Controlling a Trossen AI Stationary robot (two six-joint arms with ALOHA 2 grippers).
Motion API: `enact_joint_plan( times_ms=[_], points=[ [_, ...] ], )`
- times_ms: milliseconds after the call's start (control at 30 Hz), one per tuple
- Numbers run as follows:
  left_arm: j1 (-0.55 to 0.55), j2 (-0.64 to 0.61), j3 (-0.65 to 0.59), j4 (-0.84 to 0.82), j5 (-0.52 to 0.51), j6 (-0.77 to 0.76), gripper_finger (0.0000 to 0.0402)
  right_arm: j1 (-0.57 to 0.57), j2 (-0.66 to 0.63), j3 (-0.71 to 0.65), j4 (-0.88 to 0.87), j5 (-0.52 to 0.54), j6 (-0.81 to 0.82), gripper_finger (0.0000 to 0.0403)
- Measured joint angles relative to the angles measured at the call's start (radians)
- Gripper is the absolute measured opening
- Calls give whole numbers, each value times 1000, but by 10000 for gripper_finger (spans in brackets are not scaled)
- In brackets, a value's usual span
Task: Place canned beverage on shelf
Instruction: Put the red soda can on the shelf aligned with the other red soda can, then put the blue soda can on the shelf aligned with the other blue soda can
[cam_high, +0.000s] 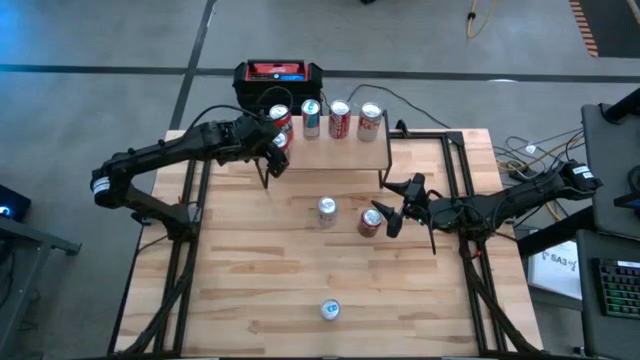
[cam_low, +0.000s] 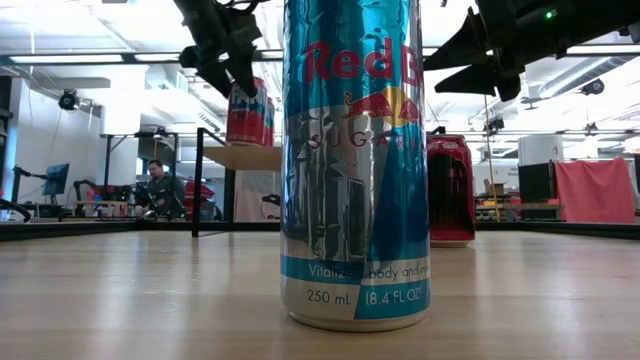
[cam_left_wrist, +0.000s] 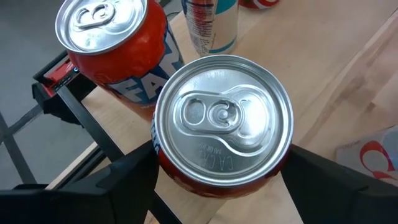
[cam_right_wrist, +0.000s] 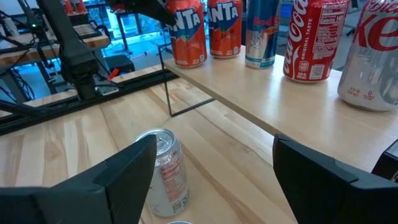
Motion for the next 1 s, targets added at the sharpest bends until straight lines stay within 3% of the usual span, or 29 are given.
enact_joint_plan(
  times_ms=[333,667,1000],
  points=[
    [0,0,0,5,-44,0,315,0,0,0,0,0,0,299],
    [-1,-13,9,-37,-23,-13,315,0,0,0,0,0,0,299],
    [-115,-145,-24,-205,53,-225,315,0,0,0,0,0,0,299]
  ],
)
